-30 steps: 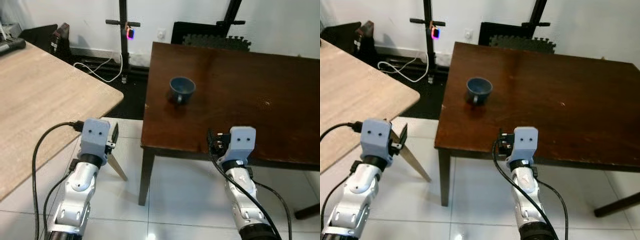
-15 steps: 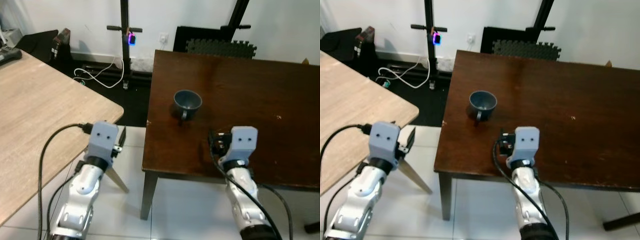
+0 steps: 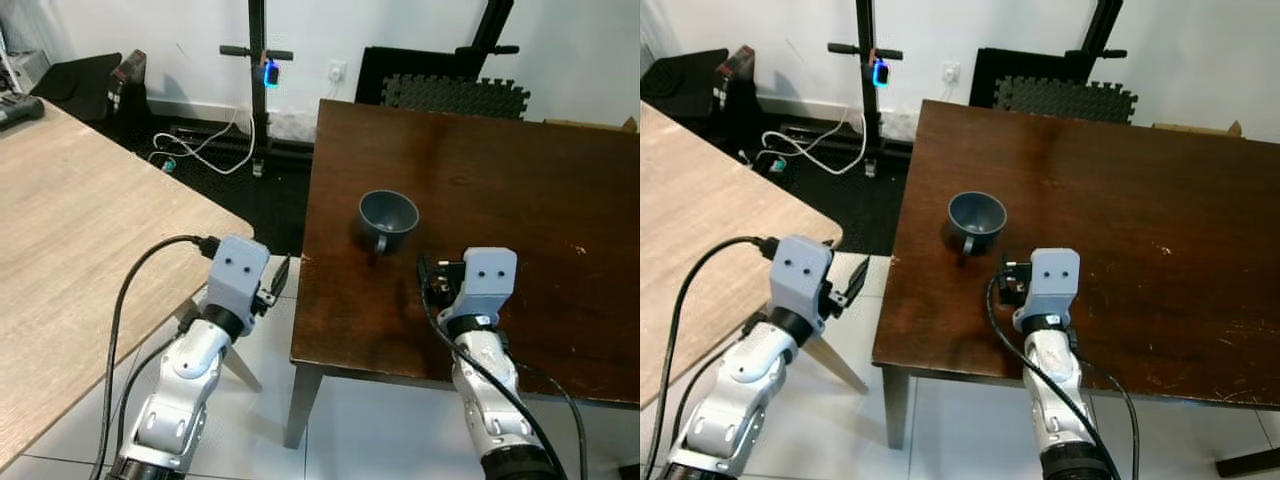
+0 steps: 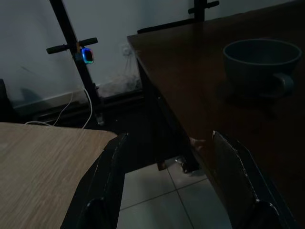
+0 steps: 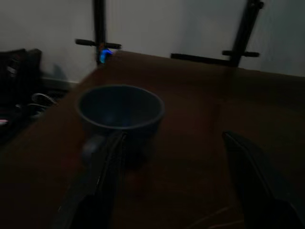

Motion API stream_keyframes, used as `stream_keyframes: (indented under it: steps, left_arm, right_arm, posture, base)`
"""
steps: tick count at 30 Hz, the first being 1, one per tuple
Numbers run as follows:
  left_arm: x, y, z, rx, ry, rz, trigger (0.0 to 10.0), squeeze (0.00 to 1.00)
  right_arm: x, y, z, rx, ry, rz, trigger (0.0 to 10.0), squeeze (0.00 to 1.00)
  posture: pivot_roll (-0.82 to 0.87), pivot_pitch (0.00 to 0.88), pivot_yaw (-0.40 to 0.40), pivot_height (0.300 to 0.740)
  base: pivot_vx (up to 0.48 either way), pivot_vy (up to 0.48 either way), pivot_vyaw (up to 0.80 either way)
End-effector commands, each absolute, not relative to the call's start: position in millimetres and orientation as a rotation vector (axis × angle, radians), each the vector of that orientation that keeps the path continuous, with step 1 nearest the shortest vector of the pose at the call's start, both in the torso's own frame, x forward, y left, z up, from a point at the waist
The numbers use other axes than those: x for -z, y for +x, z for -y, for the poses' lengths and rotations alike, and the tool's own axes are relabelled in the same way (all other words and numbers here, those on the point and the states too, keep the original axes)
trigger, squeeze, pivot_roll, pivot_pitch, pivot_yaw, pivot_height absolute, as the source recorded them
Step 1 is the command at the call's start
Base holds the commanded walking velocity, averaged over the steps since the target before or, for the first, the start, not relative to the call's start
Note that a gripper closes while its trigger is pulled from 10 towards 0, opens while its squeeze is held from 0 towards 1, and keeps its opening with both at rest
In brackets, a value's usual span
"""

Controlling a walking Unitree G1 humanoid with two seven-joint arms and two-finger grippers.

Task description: Setting the table

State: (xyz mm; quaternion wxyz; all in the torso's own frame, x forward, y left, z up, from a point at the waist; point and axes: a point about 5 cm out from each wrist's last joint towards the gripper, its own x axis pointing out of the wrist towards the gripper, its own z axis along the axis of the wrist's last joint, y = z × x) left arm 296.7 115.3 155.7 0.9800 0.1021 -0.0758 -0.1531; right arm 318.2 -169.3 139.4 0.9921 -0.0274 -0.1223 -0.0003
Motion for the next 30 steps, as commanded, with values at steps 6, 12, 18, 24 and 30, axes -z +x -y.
stream_keyframes:
  steps: [6, 12, 18, 24, 30]
  left_arm:
    - [-156.2, 298.5, -134.7, 0.182, 0.228, 0.141, 10.0, 0.0]
    - [-155.4, 297.4, -162.9, 0.039, 0.257, 0.126, 10.0, 0.0]
    - [-152.3, 295.0, -172.4, -0.011, 0.254, 0.105, 10.0, 0.0]
    - [-152.3, 294.9, -168.9, -0.011, 0.249, 0.106, 10.0, 0.0]
    - [-153.4, 297.9, -165.4, -0.001, 0.246, 0.109, 10.0, 0.0]
  right_arm:
    - [-135.1, 315.9, 142.5, -0.143, -0.073, 0.164, 10.0, 0.0]
    - [-132.3, 310.0, 122.7, -0.216, -0.027, 0.123, 10.0, 0.0]
    - [-133.5, 309.6, 113.3, -0.214, -0.028, 0.099, 10.0, 1.0]
    - [-137.4, 315.5, 120.4, -0.113, -0.088, 0.071, 10.0, 0.77]
    - [-135.9, 328.7, 127.0, -0.01, -0.091, 0.034, 10.0, 0.0]
  posture:
    - [0.01, 0.097, 0.014, 0.74]
    - [0.02, 0.112, 0.003, 0.74]
    - [0.03, 0.128, -0.004, 0.74]
    - [0.02, 0.139, -0.003, 0.74]
    - [0.02, 0.142, 0.0, 0.74]
  base:
    - [0.0, 0.0, 0.0]
    - [0.0, 0.0, 0.0]
    - [0.0, 0.0, 0.0]
    - [0.0, 0.0, 0.0]
    - [0.0, 0.0, 0.0]
